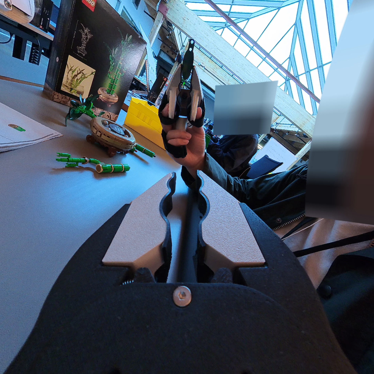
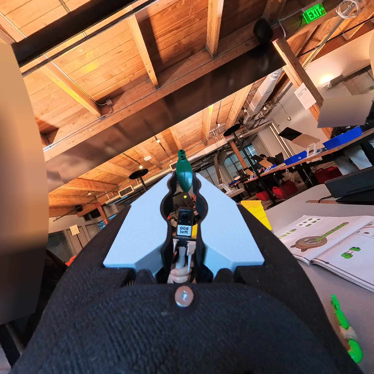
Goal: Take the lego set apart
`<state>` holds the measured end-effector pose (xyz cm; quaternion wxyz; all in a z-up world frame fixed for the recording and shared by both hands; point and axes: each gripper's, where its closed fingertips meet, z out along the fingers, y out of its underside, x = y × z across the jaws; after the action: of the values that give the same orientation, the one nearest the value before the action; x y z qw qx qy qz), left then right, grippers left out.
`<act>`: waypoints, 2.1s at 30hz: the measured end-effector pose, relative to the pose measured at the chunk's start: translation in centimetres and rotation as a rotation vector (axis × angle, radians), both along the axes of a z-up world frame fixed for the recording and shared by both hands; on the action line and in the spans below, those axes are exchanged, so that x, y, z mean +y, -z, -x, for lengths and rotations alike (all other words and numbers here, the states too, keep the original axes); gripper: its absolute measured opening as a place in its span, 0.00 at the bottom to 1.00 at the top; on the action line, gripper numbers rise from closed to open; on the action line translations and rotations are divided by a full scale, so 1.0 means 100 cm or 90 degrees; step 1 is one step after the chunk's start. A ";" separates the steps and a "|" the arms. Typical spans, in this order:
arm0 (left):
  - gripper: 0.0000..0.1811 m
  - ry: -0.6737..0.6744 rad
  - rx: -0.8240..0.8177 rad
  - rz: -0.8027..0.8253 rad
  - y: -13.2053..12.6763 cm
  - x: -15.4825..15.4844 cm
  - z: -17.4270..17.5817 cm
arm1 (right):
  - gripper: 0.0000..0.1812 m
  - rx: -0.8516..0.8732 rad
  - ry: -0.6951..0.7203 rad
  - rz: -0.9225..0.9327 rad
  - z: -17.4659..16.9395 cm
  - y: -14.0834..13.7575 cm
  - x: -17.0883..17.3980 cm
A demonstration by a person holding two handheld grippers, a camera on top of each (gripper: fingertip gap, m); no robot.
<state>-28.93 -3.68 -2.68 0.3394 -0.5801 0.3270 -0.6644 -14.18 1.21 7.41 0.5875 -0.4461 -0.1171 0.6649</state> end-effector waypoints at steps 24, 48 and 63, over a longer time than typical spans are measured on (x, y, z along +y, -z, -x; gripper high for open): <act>0.09 -0.005 -0.003 -0.004 -0.001 0.000 0.001 | 0.07 0.084 -0.163 0.068 0.005 -0.003 -0.008; 0.10 -0.005 0.001 -0.003 0.000 0.000 0.001 | 0.07 0.334 -0.469 0.154 -0.013 -0.016 -0.019; 0.09 -0.005 0.001 -0.004 0.000 0.000 0.001 | 0.07 0.326 -0.456 0.158 -0.011 -0.013 -0.017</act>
<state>-29.05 -3.68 -2.66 0.3434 -0.5809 0.3270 -0.6615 -13.13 -0.44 8.75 0.2729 -0.2660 -0.0346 0.9239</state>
